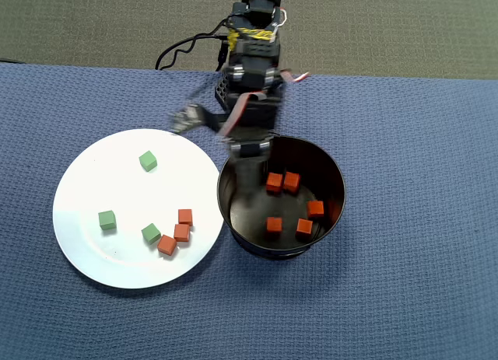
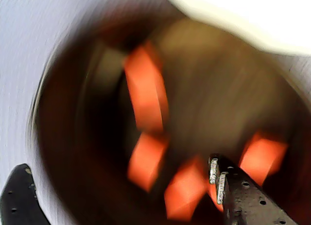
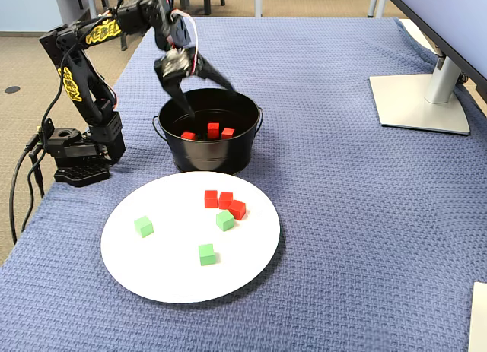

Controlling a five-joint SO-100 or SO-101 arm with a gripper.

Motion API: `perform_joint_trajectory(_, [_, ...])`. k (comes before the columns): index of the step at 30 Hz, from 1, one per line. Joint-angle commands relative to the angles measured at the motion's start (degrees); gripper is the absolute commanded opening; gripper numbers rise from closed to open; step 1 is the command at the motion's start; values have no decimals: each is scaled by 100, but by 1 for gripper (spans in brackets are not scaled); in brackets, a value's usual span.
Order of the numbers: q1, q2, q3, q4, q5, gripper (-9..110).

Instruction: Pick up the red cubes from the white plate and place them in the black recipient

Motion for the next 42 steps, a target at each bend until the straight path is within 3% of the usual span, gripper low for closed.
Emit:
perform_joint_trajectory(1, [1301, -431, -413, -475, -352, 25])
perform_joint_trajectory(8, [2197, -1608, -422, -949, -940, 26])
perform_joint_trajectory(14, [2065, -2312, -492, -1169, -1397, 28])
perform_joint_trajectory(42, [1942, -3480, -1362, -1230, -1318, 33])
